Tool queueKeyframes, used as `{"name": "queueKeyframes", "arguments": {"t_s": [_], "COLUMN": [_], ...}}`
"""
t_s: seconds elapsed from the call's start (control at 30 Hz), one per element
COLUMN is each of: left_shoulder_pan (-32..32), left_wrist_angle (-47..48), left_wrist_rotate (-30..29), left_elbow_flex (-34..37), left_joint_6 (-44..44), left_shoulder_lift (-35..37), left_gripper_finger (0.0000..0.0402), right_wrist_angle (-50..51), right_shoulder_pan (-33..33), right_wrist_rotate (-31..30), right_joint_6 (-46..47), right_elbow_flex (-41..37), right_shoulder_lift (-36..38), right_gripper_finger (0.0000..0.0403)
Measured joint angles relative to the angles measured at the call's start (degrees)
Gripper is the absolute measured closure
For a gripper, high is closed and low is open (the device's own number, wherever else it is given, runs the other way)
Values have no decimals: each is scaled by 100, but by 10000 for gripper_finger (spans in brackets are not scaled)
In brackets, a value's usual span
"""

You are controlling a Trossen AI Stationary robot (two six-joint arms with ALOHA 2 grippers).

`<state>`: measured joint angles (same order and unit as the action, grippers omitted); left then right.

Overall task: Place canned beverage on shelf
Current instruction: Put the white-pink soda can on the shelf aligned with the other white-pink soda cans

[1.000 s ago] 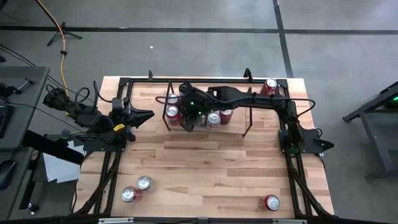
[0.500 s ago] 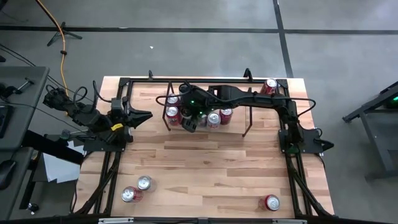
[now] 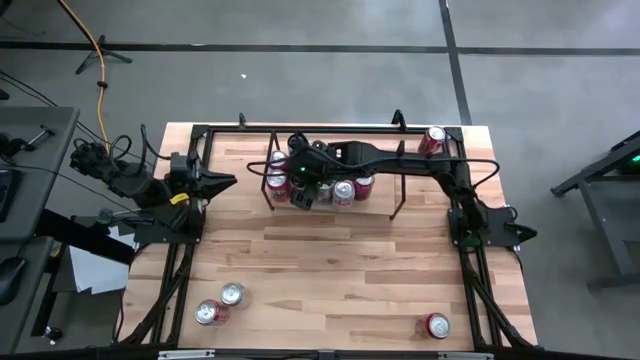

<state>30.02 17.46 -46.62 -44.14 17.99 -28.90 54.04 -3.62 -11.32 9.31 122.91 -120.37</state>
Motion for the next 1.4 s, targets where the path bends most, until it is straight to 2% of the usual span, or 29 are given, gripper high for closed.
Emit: {"name": "queueKeyframes", "arguments": {"t_s": [0.37, 0.93, 1.07, 1.27, 1.4], "left_shoulder_pan": [0, 0, 0, 2, 2], "left_wrist_angle": [126, 168, 176, 191, 193], "left_wrist_rotate": [0, -4, -21, -41, -45], "left_elbow_flex": [0, 0, 0, 0, 0], "left_joint_6": [144, 202, 252, 291, 292], "left_shoulder_lift": [-5, -7, -7, -7, -7], "left_gripper_finger": [402, 402, 401, 402, 402], "right_wrist_angle": [91, 164, 247, 268, 203], "right_shoulder_pan": [1, 76, 76, 66, 59], "right_wrist_rotate": [-208, -203, -203, -191, -41], "right_joint_6": [789, 855, 943, 1104, 949], "right_elbow_flex": [4, 0, 0, 0, 0], "right_shoulder_lift": [-126, -414, -414, -414, -414], "right_gripper_finger": [13, 16, 49, 155, 165]}}
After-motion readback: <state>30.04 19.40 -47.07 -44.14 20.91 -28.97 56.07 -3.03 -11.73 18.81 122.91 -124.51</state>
